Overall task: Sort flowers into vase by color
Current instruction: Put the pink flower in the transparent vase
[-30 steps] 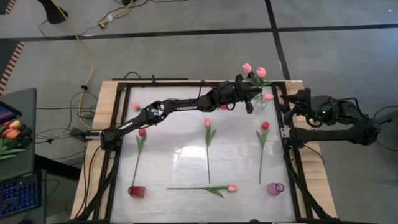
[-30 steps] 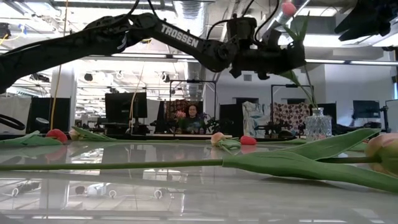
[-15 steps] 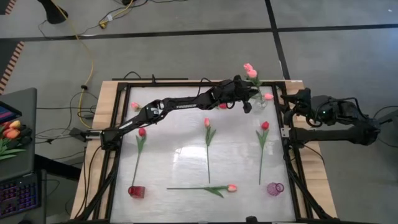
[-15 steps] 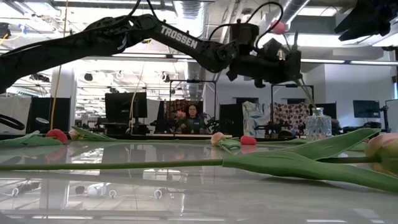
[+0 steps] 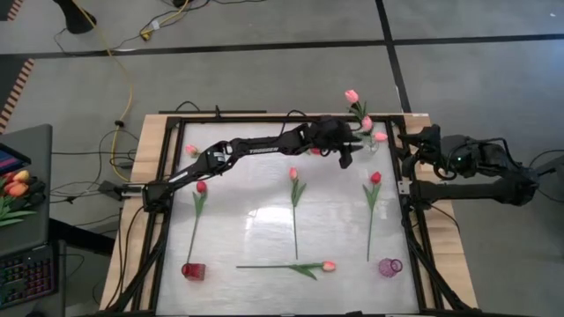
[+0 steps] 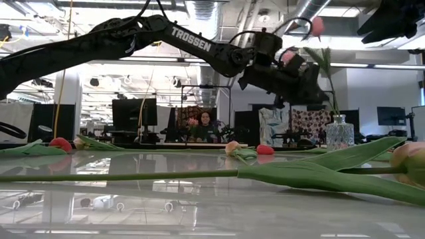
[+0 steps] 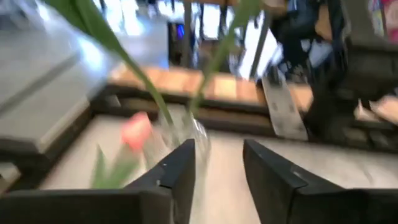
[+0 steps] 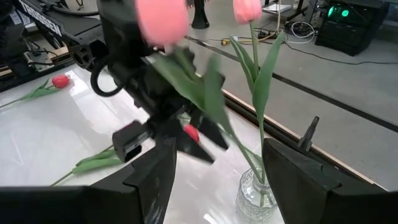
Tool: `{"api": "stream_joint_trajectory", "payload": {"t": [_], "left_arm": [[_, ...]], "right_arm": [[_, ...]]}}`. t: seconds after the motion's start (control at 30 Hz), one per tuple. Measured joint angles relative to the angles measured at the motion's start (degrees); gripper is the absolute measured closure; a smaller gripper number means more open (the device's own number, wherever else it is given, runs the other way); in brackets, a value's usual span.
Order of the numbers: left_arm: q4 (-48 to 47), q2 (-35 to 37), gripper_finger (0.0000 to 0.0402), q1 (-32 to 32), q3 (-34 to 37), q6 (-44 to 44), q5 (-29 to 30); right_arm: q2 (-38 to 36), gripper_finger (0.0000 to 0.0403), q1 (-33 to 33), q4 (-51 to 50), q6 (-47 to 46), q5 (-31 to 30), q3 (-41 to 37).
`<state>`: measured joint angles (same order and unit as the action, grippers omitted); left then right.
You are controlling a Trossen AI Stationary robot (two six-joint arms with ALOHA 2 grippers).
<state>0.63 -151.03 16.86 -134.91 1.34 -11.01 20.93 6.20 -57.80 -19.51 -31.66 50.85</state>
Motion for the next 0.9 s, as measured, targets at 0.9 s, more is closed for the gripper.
{"api": "stream_joint_trajectory", "payload": {"t": [0.9], "left_arm": [[-66.08, 21.55, 0.0251, 2.27, -0.11, -26.11, 4.89]], "right_arm": [[0.0, 0.0137, 0.0, 2.15, -0.11, 0.0, 0.0]]}}
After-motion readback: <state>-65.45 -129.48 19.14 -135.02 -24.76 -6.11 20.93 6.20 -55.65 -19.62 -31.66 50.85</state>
